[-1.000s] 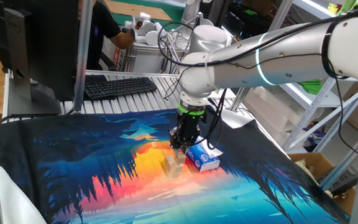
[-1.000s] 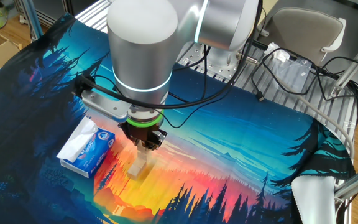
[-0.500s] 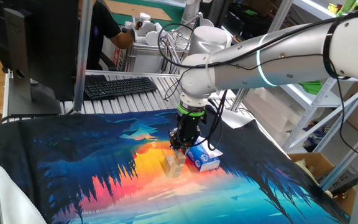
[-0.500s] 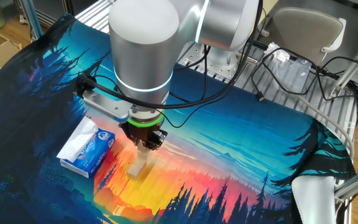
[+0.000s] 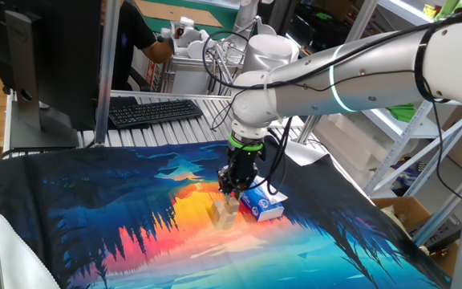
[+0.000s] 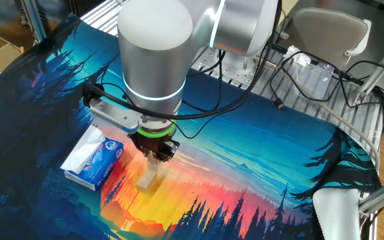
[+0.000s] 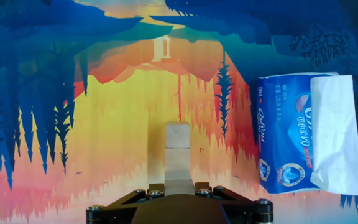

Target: Stack the blocks in a vertical line of five

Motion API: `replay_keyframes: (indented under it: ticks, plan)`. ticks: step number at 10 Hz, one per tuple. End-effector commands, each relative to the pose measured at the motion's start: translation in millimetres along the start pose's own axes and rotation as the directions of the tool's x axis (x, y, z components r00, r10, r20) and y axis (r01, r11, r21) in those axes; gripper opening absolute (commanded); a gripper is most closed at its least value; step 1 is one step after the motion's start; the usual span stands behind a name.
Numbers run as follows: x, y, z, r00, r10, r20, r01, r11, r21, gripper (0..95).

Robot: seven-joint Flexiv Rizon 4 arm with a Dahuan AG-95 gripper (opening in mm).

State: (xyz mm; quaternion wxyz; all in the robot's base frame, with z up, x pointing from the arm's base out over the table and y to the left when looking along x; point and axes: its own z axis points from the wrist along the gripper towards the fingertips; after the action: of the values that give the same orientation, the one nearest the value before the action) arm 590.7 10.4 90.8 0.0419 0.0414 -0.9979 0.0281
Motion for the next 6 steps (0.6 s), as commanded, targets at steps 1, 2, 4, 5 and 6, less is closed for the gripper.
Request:
replay_keyframes:
  ticks: [1, 2, 4, 5, 6]
  plan:
    - [-0.5, -0.5, 1.3, 1.000, -0.001, 0.002, 0.001, 1.000, 0.001, 0.0]
    - [-0.5, -0.5, 1.5, 1.000, 0.000, 0.003, 0.000, 1.000, 0.001, 0.0]
    - [-0.6, -1.1, 2.4, 1.000, 0.000, 0.003, 0.000, 1.000, 0.001, 0.0]
    - [-0.4, -1.1, 3.0, 1.000, -0.001, 0.001, 0.001, 1.000, 0.001, 0.0]
    - [0.0, -1.3, 4.1, 1.000, 0.000, 0.002, 0.000, 1.000, 0.001, 0.0]
